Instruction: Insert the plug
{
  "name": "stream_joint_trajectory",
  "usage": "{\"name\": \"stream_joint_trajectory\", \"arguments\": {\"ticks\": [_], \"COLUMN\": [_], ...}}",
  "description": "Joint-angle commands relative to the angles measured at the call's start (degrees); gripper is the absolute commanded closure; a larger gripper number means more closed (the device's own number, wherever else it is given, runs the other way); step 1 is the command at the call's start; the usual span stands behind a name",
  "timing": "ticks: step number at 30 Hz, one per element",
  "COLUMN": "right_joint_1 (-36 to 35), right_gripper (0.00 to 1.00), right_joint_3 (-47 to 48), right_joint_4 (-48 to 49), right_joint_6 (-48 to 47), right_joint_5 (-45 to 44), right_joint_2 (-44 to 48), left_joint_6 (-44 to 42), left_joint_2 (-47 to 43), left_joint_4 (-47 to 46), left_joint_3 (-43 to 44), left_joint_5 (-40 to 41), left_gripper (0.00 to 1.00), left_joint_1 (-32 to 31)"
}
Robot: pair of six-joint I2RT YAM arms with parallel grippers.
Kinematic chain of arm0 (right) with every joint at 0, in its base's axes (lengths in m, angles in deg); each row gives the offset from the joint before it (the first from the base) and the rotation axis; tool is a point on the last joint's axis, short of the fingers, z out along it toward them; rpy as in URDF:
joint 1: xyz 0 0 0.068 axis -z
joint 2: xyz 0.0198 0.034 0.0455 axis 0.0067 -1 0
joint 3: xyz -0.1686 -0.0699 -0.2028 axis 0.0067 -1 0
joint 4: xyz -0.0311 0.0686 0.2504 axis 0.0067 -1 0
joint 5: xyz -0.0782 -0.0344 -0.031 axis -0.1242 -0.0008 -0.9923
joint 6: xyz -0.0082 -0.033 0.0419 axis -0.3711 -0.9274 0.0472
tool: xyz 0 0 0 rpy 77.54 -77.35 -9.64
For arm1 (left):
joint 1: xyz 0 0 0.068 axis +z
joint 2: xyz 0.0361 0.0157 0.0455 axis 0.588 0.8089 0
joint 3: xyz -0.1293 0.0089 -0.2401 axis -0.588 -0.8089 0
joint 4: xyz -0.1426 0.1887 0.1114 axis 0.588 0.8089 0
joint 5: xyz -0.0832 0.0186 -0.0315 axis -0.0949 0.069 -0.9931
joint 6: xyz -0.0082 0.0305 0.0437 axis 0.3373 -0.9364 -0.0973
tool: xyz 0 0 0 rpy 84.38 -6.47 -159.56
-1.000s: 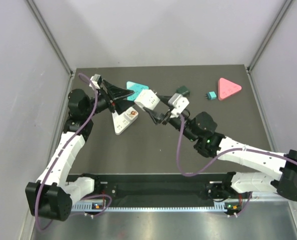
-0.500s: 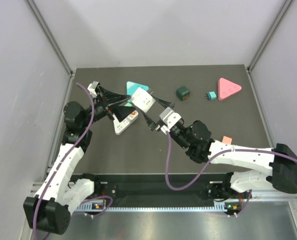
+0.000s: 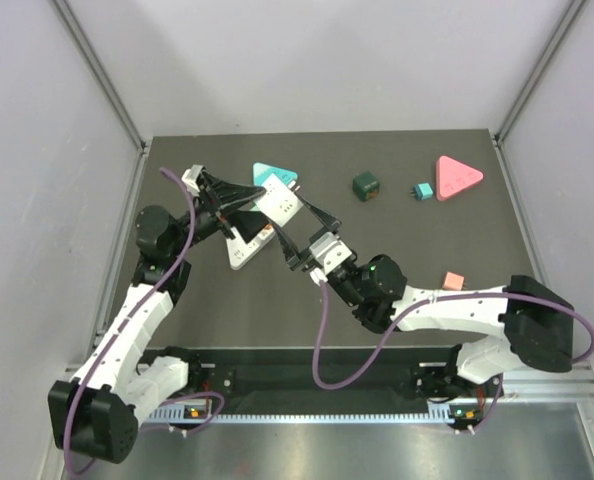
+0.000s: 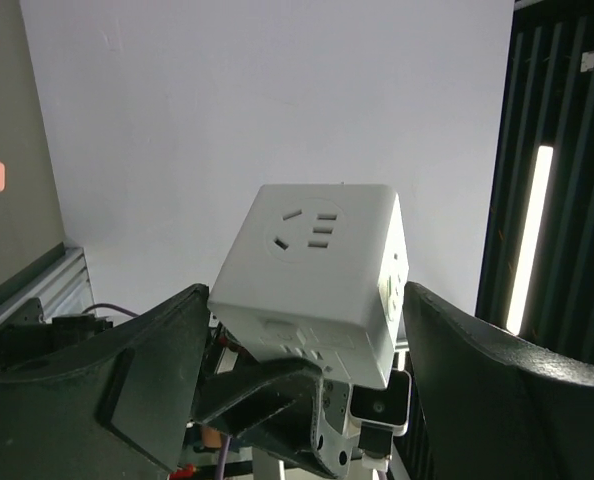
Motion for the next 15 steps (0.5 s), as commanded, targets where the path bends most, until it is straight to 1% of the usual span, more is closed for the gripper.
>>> {"name": "stream_joint_trajectory", "arguments": {"ticks": [1, 2, 5, 6, 7, 8, 10, 11, 12, 13, 14, 15], "right_joint_1": [-1.91, -2.18, -2.62, -2.97, -3.32, -4.1, -4.37, -4.46, -4.46, -4.46, -4.55, -4.64], "right_gripper": [1.0, 1.0, 1.0, 1.0, 1.0, 1.0, 1.0, 0.98, 0.93, 0.89, 0.75, 0.67], "right_joint_3": [0.8, 0.63, -0.34, -0.78, -1.65, -2.18, -3.5, -3.94, -4.38, -5.34, -5.96, -6.4], "right_joint_4": [10.2, 11.69, 13.98, 15.64, 16.35, 16.88, 16.45, 15.75, 15.05, 12.95, 11.8, 10.22], "right_joint_6": [3.03, 3.56, 6.2, 6.9, 7.26, 7.09, 7.69, 8.22, 8.75, 9.89, 10.59, 11.3], "right_joint_5": [0.19, -0.25, -1.92, -2.44, -3.32, -3.94, -6.04, -6.75, -8.15, -8.6, -9.12, -9.39], "right_joint_2": [-0.78, -1.22, -2.8, -3.24, -3.42, -3.42, -3.51, -3.6, -3.25, -3.07, -2.64, -1.33], "left_joint_6": [1.85, 2.9, 2.91, 3.0, 3.09, 3.18, 2.83, 2.3, 1.86, 1.16, -1.19, -2.78], "left_joint_2": [-0.19, 0.16, 0.69, 0.61, 0.87, 1.04, 1.31, 1.4, 1.48, 1.57, 1.66, 1.57], "left_joint_4": [-7.36, -10.25, -11.16, -11.51, -12.12, -12.82, -13.27, -13.27, -13.01, -11.44, -10.29, -8.8], "left_joint_3": [-1.74, -1.92, -1.57, -1.57, -1.66, -1.66, -1.57, -1.48, -1.13, -0.87, -0.52, 0.27], "left_joint_5": [2.49, 2.49, 3.54, 3.72, 3.81, 3.9, 3.63, 3.37, 2.85, 2.41, 2.14, 1.18], "left_gripper": [0.18, 0.18, 0.2, 0.23, 0.28, 0.42, 0.62, 0.87, 0.96, 1.0, 1.0, 1.0], "left_joint_1": [-0.34, -0.34, -0.6, -0.6, -0.69, -0.69, -0.6, -0.69, -0.69, -0.69, -0.69, -0.69]}}
